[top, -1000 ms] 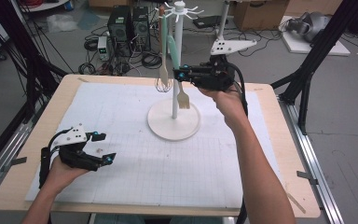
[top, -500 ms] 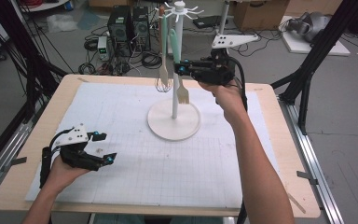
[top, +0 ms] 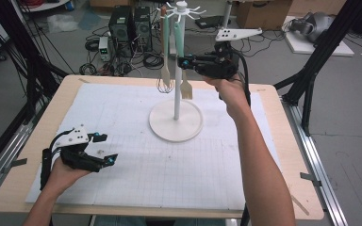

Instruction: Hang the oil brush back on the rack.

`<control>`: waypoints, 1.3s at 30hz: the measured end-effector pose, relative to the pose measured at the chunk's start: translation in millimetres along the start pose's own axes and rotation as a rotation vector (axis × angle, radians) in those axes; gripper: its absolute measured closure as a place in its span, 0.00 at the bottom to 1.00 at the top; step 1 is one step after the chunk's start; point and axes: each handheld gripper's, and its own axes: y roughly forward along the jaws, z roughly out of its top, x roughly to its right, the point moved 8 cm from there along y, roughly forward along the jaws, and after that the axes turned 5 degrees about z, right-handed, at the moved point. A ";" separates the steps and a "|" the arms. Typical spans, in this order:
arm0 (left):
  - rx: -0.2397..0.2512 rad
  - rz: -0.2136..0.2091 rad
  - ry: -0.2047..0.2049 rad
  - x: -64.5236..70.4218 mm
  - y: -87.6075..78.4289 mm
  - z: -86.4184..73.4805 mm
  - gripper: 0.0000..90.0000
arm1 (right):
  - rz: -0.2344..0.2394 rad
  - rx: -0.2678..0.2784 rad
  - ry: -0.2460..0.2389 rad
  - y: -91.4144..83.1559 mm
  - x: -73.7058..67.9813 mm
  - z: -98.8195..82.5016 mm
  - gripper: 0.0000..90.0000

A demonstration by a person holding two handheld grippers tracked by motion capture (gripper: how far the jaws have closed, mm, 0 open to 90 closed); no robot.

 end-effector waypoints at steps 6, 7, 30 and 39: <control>0.001 0.001 -0.003 -0.9 0.2 -0.9 0.17 | -0.001 0.011 0.016 -1.5 5.0 1.8 0.93; -0.003 0.000 -0.003 -0.7 0.1 -1.6 0.17 | 0.000 0.008 0.014 -1.2 5.6 1.3 0.93; -0.001 -0.001 -0.002 0.0 -1.3 -2.8 0.17 | -0.043 0.012 0.041 2.5 12.9 -1.0 0.89; -0.006 0.005 0.002 -1.5 -3.0 -3.9 0.17 | -0.070 0.004 0.046 1.7 14.6 -2.5 0.81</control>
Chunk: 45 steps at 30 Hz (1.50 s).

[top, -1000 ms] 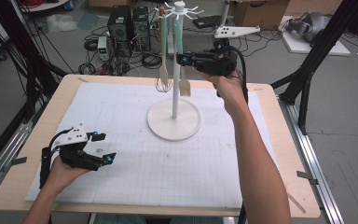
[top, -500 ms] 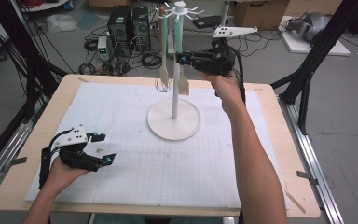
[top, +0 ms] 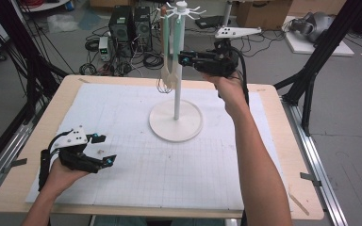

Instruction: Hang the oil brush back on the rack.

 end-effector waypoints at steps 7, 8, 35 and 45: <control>0.000 0.003 -0.002 0.4 -1.0 -0.4 0.17 | -0.013 -0.001 0.013 -6.3 -0.6 -8.4 0.72; -0.001 0.004 -0.002 0.4 -1.0 -0.6 0.17 | -0.016 -0.002 0.013 -7.3 -0.6 -9.7 0.71; -0.015 0.011 -0.006 -0.4 0.3 -1.9 0.17 | -0.071 -0.019 0.035 -21.1 -10.9 -41.3 0.43; -0.025 0.015 -0.007 0.3 1.7 -3.8 0.16 | -0.087 -0.035 0.042 -22.5 -17.5 -65.8 0.37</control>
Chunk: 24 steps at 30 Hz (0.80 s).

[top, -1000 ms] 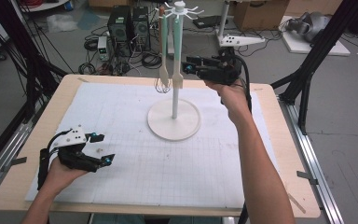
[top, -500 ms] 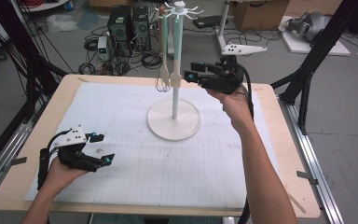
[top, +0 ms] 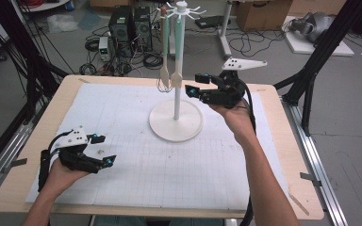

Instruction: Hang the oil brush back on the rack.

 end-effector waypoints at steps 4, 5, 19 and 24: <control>-0.010 0.000 0.004 0.6 1.4 -2.2 0.16 | -0.003 -0.015 0.011 0.4 0.1 -15.4 0.36; -0.010 0.000 0.003 0.6 1.4 -2.4 0.16 | -0.004 -0.015 0.014 0.4 0.2 -18.0 0.35; -0.013 0.014 -0.007 -1.9 -0.6 -4.2 0.15 | -0.050 -0.055 0.013 -4.6 -1.2 -54.5 0.30; -0.016 0.016 -0.006 -2.5 -0.2 -4.7 0.14 | -0.056 -0.070 0.022 -6.6 -1.1 -67.1 0.29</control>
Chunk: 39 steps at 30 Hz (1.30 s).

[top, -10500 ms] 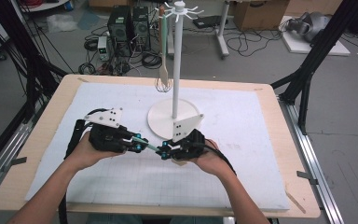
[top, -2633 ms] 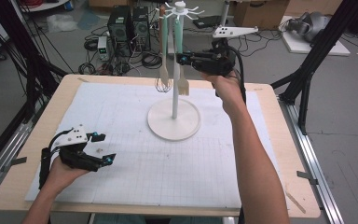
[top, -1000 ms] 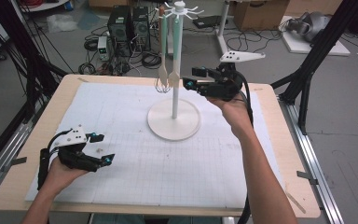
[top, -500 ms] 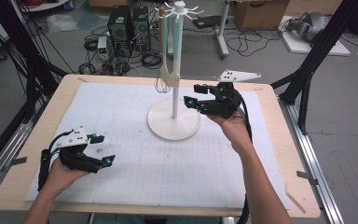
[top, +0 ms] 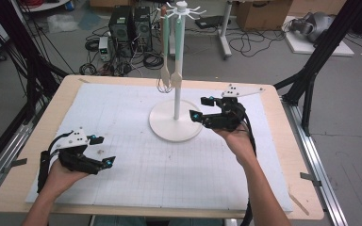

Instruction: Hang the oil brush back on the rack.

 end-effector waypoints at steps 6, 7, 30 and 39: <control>-0.005 0.005 0.005 -1.5 -0.4 -0.2 0.13 | -0.007 -0.001 0.008 -2.6 0.4 -11.2 0.27; -0.003 0.005 0.003 -1.4 -0.3 0.0 0.12 | -0.010 -0.003 0.015 -3.3 0.6 -13.4 0.26; -0.009 0.002 -0.012 -1.2 1.5 -1.2 0.10 | -0.073 -0.039 -0.010 -11.9 -1.4 -46.4 0.19; -0.010 -0.005 -0.017 -0.6 1.8 -1.1 0.10 | -0.087 -0.040 -0.019 -15.3 -2.2 -61.4 0.17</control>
